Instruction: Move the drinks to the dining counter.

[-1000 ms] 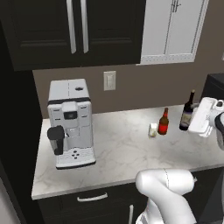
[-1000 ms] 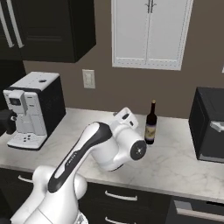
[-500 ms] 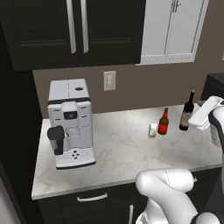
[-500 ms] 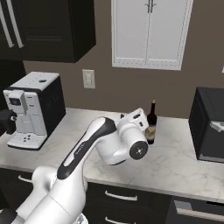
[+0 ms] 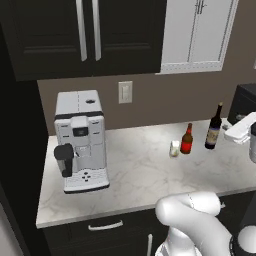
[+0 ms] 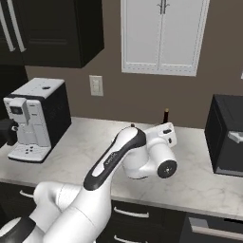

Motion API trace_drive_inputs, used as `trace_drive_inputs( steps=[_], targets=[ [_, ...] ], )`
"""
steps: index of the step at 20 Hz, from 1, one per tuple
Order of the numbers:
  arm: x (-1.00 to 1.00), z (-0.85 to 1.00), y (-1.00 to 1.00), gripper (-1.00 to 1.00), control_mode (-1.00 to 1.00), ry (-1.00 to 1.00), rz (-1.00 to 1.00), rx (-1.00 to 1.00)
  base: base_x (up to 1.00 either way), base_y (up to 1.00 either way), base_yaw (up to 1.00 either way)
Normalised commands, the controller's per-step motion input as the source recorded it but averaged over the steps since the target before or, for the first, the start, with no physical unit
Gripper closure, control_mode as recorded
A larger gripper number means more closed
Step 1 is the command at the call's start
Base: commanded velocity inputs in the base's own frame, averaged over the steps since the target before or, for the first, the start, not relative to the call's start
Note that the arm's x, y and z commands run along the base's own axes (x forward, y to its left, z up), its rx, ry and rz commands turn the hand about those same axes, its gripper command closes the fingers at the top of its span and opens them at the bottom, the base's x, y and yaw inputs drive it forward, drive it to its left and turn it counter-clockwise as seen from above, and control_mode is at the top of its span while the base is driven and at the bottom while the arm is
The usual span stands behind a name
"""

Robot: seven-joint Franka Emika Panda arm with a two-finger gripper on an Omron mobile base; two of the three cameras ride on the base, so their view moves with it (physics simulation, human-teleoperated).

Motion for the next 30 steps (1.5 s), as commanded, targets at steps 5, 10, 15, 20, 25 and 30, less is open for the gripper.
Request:
trace_drive_inputs(
  steps=[5, 10, 15, 20, 25, 30],
  targets=[
    [0.32, 0.0, 0.0, -1.0, -1.0, 0.03, 0.0, 0.0, 0.0, 0.0, 0.0],
    [0.43, 0.0, -0.02, -1.0, -1.0, 0.03, -0.04, 0.0, 0.0, 0.0, 0.0],
    [0.32, 0.0, -0.18, -1.0, -1.0, 0.0, -0.08, 0.0, 0.0, 0.0, 0.0],
    [0.28, -0.01, -0.17, -1.0, -1.0, 0.0, -0.06, 0.0, 0.0, 0.0, 0.0],
    [0.23, -0.03, -0.1, -1.0, -1.0, 0.0, -0.03, 0.0, 0.0, 0.0, 0.0],
    [0.17, -0.06, -0.14, -1.0, -1.0, 0.0, -0.01, 0.0, 0.0, 0.0, 0.0]
  ],
)
